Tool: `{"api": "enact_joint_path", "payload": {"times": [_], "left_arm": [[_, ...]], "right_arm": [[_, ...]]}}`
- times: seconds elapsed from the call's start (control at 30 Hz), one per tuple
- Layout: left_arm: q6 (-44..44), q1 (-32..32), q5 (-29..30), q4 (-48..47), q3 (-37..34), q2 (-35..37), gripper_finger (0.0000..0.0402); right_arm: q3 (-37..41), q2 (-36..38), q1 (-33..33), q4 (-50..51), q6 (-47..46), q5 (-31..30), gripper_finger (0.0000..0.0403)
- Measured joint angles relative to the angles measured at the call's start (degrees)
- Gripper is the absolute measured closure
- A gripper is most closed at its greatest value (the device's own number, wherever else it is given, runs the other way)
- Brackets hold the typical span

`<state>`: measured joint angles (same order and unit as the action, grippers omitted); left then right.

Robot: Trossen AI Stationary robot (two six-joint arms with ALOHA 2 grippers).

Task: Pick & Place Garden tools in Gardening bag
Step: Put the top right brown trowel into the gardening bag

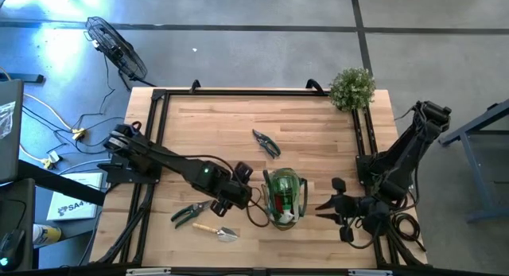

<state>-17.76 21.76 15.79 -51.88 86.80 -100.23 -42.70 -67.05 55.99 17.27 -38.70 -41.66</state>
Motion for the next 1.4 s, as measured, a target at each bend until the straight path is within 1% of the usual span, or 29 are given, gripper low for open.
{"api": "enact_joint_path", "payload": {"times": [0.17, 0.3, 0.43, 0.53, 0.83, 0.93, 1.1, 1.33, 1.4], "left_arm": [[-1.77, 0.00, 1.16, 1.33, 0.05, -2.37, 0.0146], [-1.95, 0.02, -0.67, 1.27, 0.05, -5.34, 0.0146], [-1.97, 0.02, -1.02, 0.98, 0.05, -8.55, 0.0146], [-2.44, 0.02, -1.16, 0.86, 0.05, -10.41, 0.0146], [-10.59, 0.00, -0.58, 3.25, 0.01, -14.83, 0.0146], [-10.98, 0.00, -0.45, 5.22, -0.01, -15.32, 0.0146], [-12.44, -0.44, -0.78, 5.81, -0.01, -15.32, 0.0146], [-12.96, -2.07, -3.45, 5.41, -0.04, -16.59, 0.0146], [-14.26, -2.71, -4.93, 6.88, 0.10, -17.31, 0.0146]], "right_arm": [[1.41, -0.02, 0.00, -3.67, -1.88, 0.06, 0.0330], [1.51, -0.02, 0.00, -6.76, -1.95, 0.05, 0.0330], [1.51, -0.02, -0.11, -10.37, -0.68, 0.26, 0.0330], [1.51, -0.02, -0.11, -11.59, -0.48, 1.49, 0.0330], [1.51, -0.02, -0.11, -11.94, -0.58, 1.73, 0.0330], [1.51, -0.02, -0.11, -11.94, -0.65, 2.08, 0.0330], [1.51, -0.02, -0.11, -11.94, -0.66, 3.22, 0.0330], [1.51, -0.02, -0.11, -11.92, -0.68, 3.24, 0.0330], [1.51, -0.02, -0.11, -11.92, -0.68, 3.24, 0.0330]]}}
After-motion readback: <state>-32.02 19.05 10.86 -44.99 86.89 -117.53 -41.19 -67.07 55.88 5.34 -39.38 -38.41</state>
